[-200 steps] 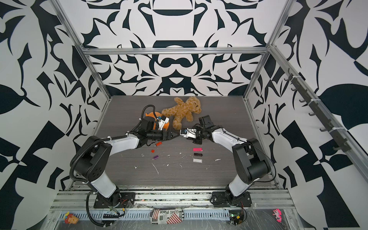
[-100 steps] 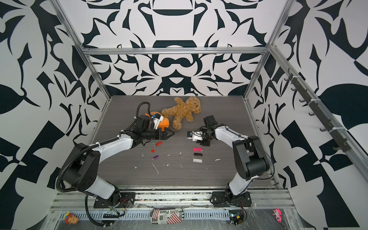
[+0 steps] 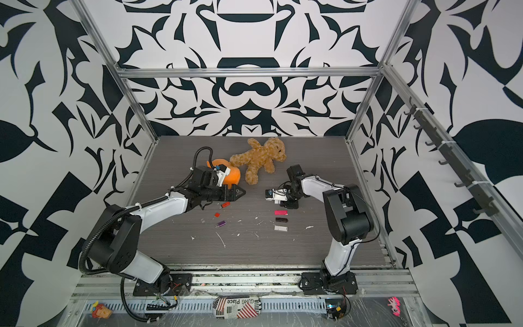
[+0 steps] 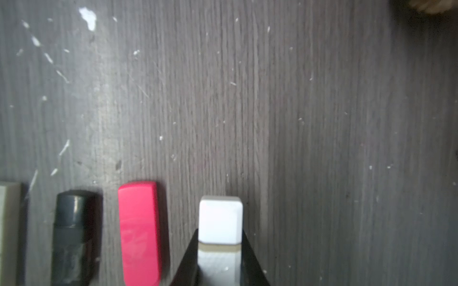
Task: Close the usb drive cover
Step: Place the USB drive at the center of the board.
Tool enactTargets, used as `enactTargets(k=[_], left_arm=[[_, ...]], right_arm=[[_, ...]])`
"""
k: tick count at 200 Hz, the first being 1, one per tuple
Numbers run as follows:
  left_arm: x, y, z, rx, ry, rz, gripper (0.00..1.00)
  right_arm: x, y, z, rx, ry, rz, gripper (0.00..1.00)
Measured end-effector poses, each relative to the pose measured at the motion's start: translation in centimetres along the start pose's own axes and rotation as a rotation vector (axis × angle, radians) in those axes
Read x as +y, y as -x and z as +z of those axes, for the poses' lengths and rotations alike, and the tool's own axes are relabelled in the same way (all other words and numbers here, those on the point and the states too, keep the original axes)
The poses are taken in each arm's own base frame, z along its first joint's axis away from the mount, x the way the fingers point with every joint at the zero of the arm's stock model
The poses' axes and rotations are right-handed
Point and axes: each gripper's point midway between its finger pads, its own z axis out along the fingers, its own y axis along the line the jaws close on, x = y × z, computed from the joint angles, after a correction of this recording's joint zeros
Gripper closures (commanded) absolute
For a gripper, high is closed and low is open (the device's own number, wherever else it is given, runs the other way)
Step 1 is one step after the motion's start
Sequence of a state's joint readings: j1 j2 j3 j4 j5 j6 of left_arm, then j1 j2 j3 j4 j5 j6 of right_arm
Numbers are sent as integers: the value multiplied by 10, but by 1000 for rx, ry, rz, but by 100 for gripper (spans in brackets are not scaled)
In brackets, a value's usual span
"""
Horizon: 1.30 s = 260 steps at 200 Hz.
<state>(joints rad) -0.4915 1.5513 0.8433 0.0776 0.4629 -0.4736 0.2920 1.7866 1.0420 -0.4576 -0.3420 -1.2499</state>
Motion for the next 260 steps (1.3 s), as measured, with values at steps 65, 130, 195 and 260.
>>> enactTargets(k=[65,130,195,260], left_arm=[[4,0,-1,1,7,-7,1],[9,-4,0,20,14,-18,1],[14,-5,-2,27,22,-25,1],[16,-5,-3,29,29,-32,1]], right_arm=[[-6,0,1,11,6,-11,73],[-4,1,2,9,41,-13,69],[-4,1,2,12,54,-10,71],[-2,2,2,9,67,-13,77]])
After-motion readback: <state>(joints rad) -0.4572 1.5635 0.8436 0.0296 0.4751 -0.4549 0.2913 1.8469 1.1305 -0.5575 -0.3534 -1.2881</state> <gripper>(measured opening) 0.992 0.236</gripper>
